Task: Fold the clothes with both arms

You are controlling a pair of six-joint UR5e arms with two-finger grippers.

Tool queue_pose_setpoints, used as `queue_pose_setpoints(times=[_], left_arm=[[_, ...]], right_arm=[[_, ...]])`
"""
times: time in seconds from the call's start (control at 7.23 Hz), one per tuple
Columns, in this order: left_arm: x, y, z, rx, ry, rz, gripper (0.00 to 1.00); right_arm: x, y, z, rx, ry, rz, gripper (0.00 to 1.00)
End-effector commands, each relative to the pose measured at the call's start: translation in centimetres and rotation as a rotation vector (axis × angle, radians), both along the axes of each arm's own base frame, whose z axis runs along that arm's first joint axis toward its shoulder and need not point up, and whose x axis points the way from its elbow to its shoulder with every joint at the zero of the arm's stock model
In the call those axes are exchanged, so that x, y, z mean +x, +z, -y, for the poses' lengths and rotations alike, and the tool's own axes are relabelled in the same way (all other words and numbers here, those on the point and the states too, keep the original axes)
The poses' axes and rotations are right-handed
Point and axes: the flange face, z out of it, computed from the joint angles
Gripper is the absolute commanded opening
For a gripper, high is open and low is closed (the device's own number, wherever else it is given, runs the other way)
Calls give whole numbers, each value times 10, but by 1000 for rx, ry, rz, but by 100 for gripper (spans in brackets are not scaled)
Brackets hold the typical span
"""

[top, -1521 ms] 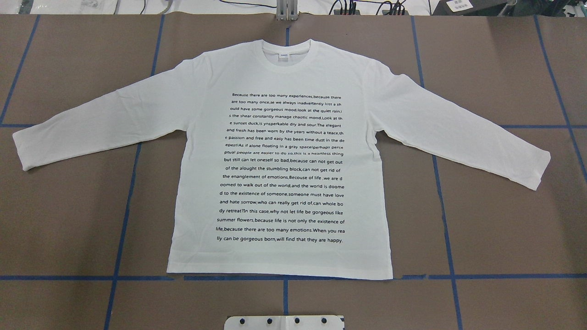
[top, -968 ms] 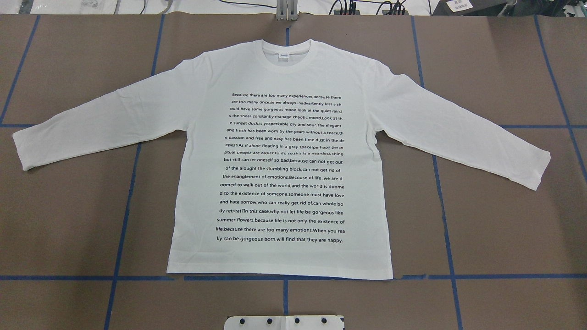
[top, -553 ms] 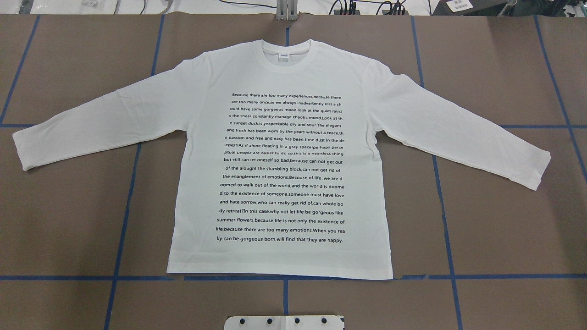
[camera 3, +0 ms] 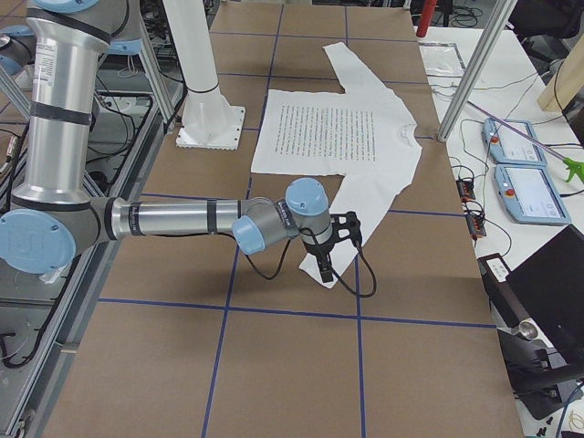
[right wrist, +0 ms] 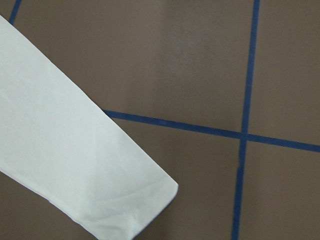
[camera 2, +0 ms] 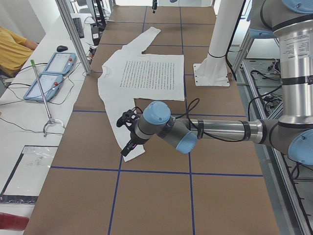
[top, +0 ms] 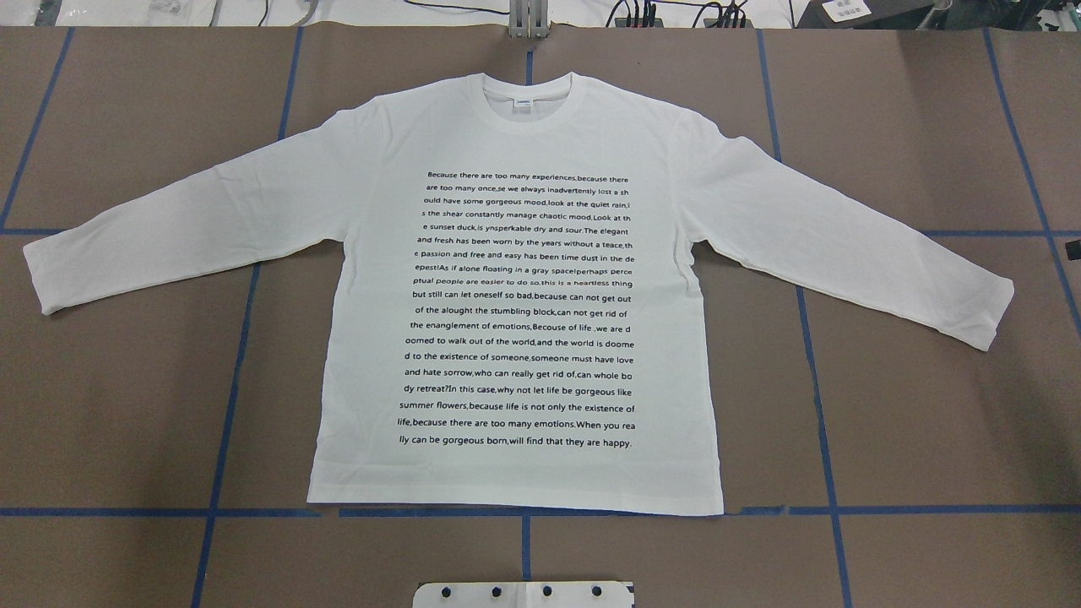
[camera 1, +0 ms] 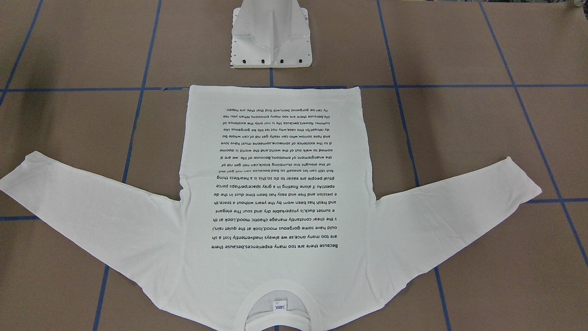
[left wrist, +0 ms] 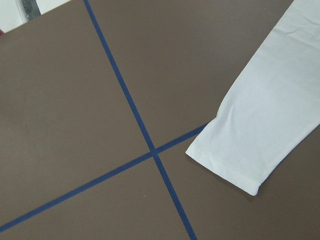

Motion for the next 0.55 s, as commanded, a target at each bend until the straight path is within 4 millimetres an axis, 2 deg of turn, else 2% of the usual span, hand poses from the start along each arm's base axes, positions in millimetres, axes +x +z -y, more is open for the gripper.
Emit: queue_pose_setpoints(times=[0.0, 0.14, 0.28, 0.41], left_arm=[[0, 2, -3, 13, 1, -2, 100], [-1, 3, -4, 10, 1, -3, 100], [-1, 6, -6, 4, 1, -3, 100], [-1, 8, -9, -2, 1, -3, 100]], right_arm=[[-53, 17, -2, 11, 40, -56, 100], [-54, 34, -3, 25, 54, -40, 100], [-55, 66, -6, 26, 77, -19, 99], [-58, 80, -9, 3, 115, 3, 94]])
